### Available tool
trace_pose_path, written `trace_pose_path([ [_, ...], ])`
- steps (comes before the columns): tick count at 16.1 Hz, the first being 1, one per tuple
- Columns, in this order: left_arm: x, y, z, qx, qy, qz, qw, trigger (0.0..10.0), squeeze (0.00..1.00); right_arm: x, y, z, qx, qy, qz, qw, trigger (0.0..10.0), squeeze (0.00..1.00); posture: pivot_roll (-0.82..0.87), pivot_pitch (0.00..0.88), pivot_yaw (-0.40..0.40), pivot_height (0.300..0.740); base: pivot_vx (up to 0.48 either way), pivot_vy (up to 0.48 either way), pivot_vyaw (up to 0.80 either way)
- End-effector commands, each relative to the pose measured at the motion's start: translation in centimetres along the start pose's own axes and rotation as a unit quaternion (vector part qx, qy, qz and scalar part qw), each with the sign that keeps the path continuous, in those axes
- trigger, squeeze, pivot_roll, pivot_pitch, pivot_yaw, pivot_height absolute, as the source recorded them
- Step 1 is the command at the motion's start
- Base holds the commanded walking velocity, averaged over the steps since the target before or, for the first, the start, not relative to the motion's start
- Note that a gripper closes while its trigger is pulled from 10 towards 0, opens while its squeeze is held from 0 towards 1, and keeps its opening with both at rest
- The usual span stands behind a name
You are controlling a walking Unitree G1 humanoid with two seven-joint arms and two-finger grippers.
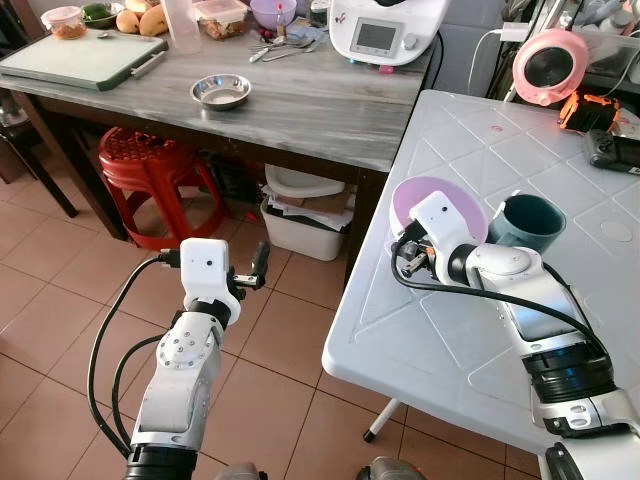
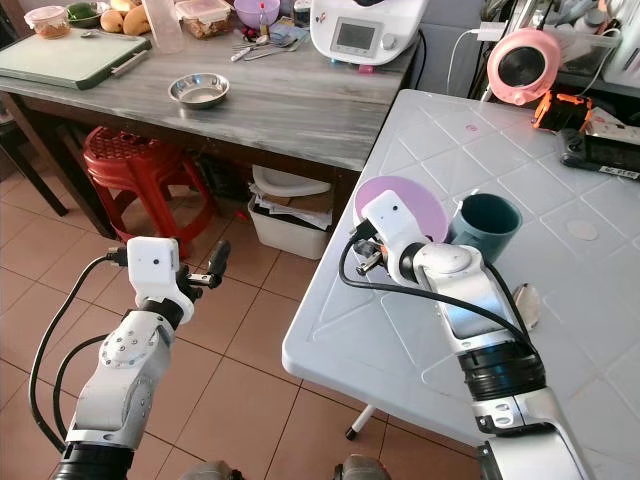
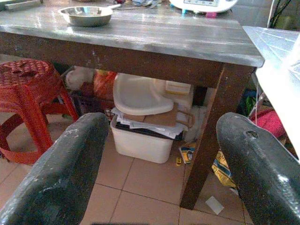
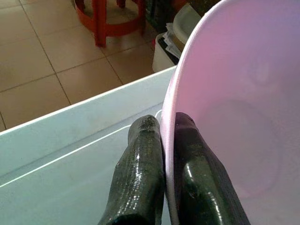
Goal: Setting the table
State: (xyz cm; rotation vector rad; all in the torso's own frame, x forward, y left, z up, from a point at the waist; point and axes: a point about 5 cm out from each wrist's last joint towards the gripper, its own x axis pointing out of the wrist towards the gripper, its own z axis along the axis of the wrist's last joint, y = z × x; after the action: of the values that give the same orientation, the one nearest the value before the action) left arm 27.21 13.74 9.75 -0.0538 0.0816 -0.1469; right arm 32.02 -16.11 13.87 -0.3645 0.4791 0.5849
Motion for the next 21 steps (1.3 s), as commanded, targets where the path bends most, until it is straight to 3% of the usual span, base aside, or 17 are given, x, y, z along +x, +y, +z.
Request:
trace_pose_path([
  [1,0.0,0.5,0.0,0.004,-0.001,0.017,1.000,10.0,0.00,0.4,0.9,-0.5,0.016,0.000,0.023,1.000,0.0,0.00,-0.07,0.000,0.016,0.740,0.000,0.000,0.00],
  [3,0.3,1.2,0.0,0.011,0.011,0.064,0.998,10.0,0.00,0.3,1.6,0.7,0.032,-0.058,0.006,0.998,0.0,0.00,-0.06,0.000,0.021,0.740,0.000,0.000,0.00],
  [5,0.6,1.7,0.1,0.001,0.012,0.078,0.997,10.0,0.00,0.1,2.6,1.7,0.062,-0.125,-0.010,0.990,0.0,0.00,-0.05,0.000,0.025,0.740,0.000,0.000,0.00],
  [6,0.8,1.8,0.3,0.004,0.008,0.079,0.997,10.0,0.00,0.1,3.0,1.7,0.062,-0.138,-0.020,0.988,0.0,0.00,-0.04,0.000,0.026,0.740,0.000,0.000,0.00],
  [7,1.0,2.1,0.6,0.001,0.005,0.084,0.996,10.0,0.00,-0.2,3.6,2.0,0.035,-0.184,-0.053,0.981,0.0,0.00,-0.03,0.000,0.030,0.740,0.000,0.000,0.00],
  [8,1.2,2.2,0.9,0.002,-0.002,0.083,0.997,10.0,0.00,-0.3,4.0,2.1,0.022,-0.203,-0.070,0.976,2.2,0.00,-0.02,0.000,0.033,0.740,0.000,0.000,0.00],
  [9,1.3,2.3,1.1,0.006,-0.009,0.080,0.997,10.0,0.00,-0.3,4.3,2.2,0.022,-0.218,-0.082,0.972,7.6,0.00,-0.02,0.000,0.034,0.740,0.000,0.326,0.00],
  [10,1.4,2.5,1.3,0.010,-0.012,0.079,0.997,10.0,0.00,-0.3,4.7,2.3,0.036,-0.231,-0.093,0.968,10.0,0.00,-0.02,0.000,0.032,0.740,0.000,0.368,0.00],
  [11,1.6,2.5,1.3,0.012,-0.013,0.079,0.997,10.0,0.00,-0.3,4.9,2.3,0.056,-0.241,-0.103,0.963,10.0,0.00,-0.01,0.000,0.028,0.740,0.000,0.409,0.00],
  [15,2.1,2.3,1.8,0.001,-0.027,0.073,0.997,10.0,0.00,0.1,6.7,2.0,0.065,-0.260,-0.113,0.957,10.0,0.00,-0.01,0.000,0.023,0.740,0.000,0.480,0.00],
  [17,2.2,2.2,1.8,-0.001,-0.031,0.067,0.997,10.0,0.00,0.3,6.8,2.0,0.066,-0.261,-0.116,0.956,10.0,0.00,-0.01,0.000,0.022,0.740,0.000,0.480,0.00],
  [21,2.1,2.5,2.6,0.003,-0.067,0.062,0.996,10.0,0.00,0.4,6.3,1.9,0.067,-0.263,-0.129,0.954,10.0,0.00,-0.01,0.000,0.021,0.740,0.176,0.387,-0.76],
])
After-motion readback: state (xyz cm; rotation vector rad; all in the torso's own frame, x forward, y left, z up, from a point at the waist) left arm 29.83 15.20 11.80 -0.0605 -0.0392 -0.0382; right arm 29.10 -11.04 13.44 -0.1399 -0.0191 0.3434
